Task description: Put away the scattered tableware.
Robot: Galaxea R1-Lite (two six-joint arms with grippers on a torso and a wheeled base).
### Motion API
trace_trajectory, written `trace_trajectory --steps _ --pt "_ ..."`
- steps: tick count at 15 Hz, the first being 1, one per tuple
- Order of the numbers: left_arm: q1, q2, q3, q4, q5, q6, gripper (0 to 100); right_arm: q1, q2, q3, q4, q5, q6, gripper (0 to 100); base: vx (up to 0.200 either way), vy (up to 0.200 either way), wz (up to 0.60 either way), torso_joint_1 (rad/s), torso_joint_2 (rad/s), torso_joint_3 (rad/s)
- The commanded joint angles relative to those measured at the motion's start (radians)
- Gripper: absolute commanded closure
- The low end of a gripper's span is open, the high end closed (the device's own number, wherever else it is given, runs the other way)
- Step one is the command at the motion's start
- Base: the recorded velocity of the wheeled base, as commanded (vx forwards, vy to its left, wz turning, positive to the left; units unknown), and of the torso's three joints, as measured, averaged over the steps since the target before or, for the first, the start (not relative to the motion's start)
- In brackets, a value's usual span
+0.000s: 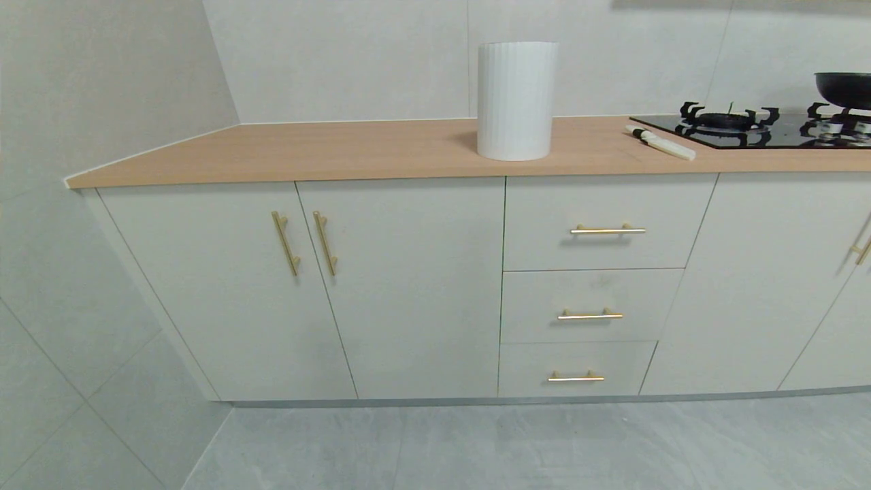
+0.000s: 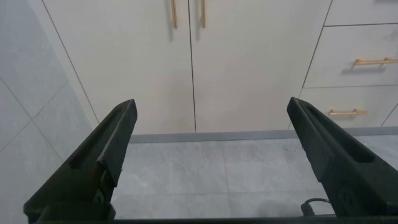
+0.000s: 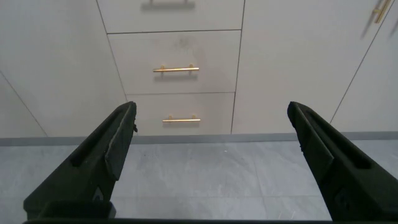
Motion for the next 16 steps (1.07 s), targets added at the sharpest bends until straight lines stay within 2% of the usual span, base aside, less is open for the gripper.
trace_trajectory --steps 1,4,8,13,16 --pt "0.000 0.000 0.000 0.000 0.000 0.008 0 0.000 0.003 0.001 0.005 0.000 0.001 0 0.000 0.000 0.00 0.000 0.00 0.000" --pt "0.000 0.000 0.000 0.002 -0.004 0.014 0 0.003 0.018 0.001 0.005 0.001 0.000 0 0.000 0.000 0.00 0.000 0.00 0.000" --pt "0.000 0.000 0.000 0.000 -0.003 0.001 0 0.000 0.004 0.001 0.005 0.003 -0.002 0 0.000 0.000 0.00 0.000 0.00 0.000" --pt "0.000 0.000 0.000 0.000 -0.003 0.003 0 0.000 0.003 0.001 0.005 0.003 -0.002 0 0.000 0.000 0.00 0.000 0.00 0.000" --pt "0.000 0.000 0.000 0.000 -0.003 0.001 0 0.000 0.003 0.001 0.005 0.003 -0.002 0 0.200 0.000 0.00 0.007 0.00 0.002"
